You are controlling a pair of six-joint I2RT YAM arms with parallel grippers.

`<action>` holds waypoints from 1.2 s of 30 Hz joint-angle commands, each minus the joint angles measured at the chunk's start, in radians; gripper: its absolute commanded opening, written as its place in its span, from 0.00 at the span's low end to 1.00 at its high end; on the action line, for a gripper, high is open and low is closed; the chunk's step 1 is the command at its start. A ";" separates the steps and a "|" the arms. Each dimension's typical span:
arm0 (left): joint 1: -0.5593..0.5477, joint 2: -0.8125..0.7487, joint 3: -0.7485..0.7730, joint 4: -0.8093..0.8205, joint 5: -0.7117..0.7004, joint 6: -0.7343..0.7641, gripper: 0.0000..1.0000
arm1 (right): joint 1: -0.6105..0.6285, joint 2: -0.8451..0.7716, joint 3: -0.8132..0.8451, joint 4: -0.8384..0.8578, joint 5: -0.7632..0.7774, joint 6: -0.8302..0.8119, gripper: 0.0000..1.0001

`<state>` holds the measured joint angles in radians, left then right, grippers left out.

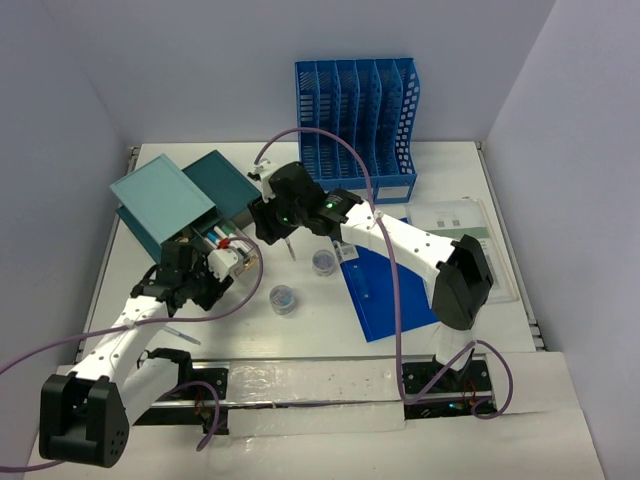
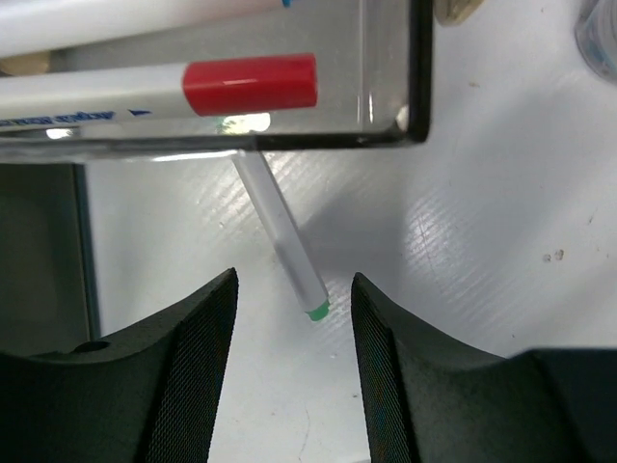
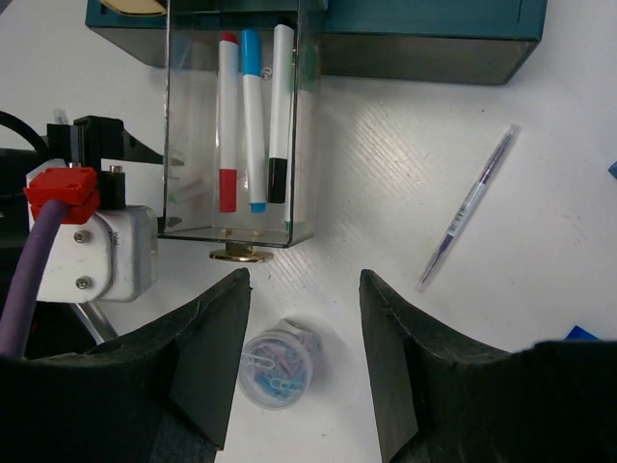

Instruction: Organize the desk

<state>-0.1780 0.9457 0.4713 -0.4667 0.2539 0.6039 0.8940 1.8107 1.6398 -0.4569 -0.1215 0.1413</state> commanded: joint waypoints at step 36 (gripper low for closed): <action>0.127 -0.130 -0.138 0.055 0.103 0.175 0.60 | -0.004 -0.059 -0.026 0.025 0.020 -0.009 0.56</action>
<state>-0.0706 0.8328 0.3427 -0.4307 0.3076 0.7360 0.8940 1.8009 1.6100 -0.4572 -0.0813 0.1371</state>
